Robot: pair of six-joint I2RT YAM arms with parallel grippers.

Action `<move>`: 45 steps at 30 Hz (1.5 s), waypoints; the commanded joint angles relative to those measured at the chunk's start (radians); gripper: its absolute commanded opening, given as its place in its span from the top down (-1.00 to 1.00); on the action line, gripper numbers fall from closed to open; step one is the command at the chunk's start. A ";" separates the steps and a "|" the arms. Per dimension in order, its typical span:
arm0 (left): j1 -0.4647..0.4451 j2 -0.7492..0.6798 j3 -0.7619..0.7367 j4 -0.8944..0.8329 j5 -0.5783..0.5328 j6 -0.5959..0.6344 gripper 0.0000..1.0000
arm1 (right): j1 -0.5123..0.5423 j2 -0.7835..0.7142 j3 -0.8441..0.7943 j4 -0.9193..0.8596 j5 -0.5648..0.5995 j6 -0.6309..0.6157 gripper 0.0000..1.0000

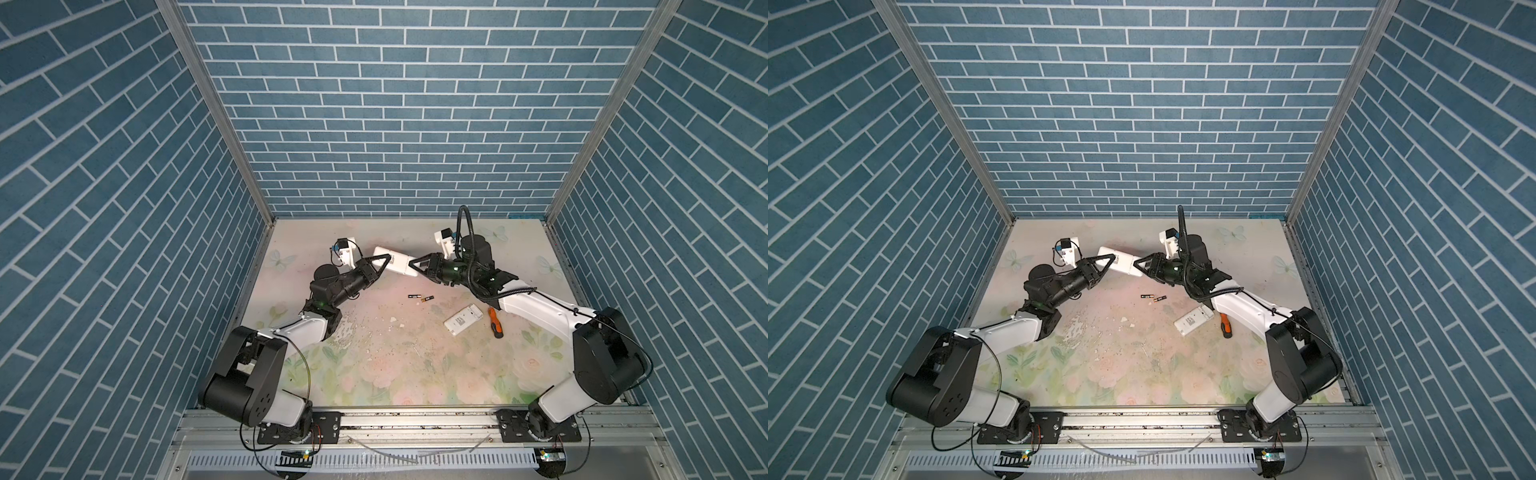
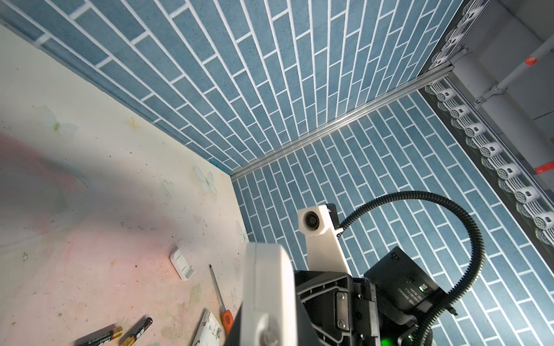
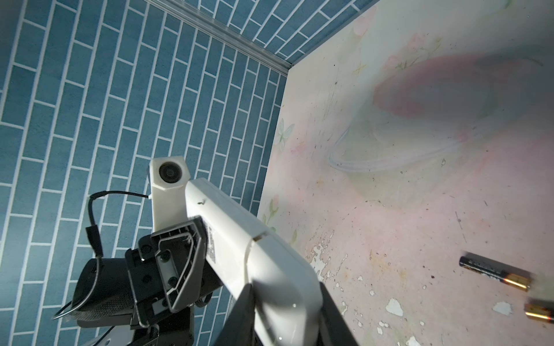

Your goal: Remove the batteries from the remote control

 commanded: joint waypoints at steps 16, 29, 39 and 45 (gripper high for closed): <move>-0.011 -0.067 0.062 -0.103 0.044 0.140 1.00 | 0.017 -0.061 0.058 -0.113 -0.022 -0.100 0.35; 0.015 -0.091 0.054 -0.095 0.052 0.127 1.00 | 0.017 -0.068 0.051 -0.145 -0.015 -0.118 0.46; 0.020 -0.069 0.040 -0.076 0.050 0.129 1.00 | 0.017 -0.071 0.074 -0.154 -0.035 -0.107 0.27; 0.020 -0.056 0.058 -0.091 0.056 0.148 1.00 | 0.019 -0.076 0.088 -0.179 -0.036 -0.107 0.26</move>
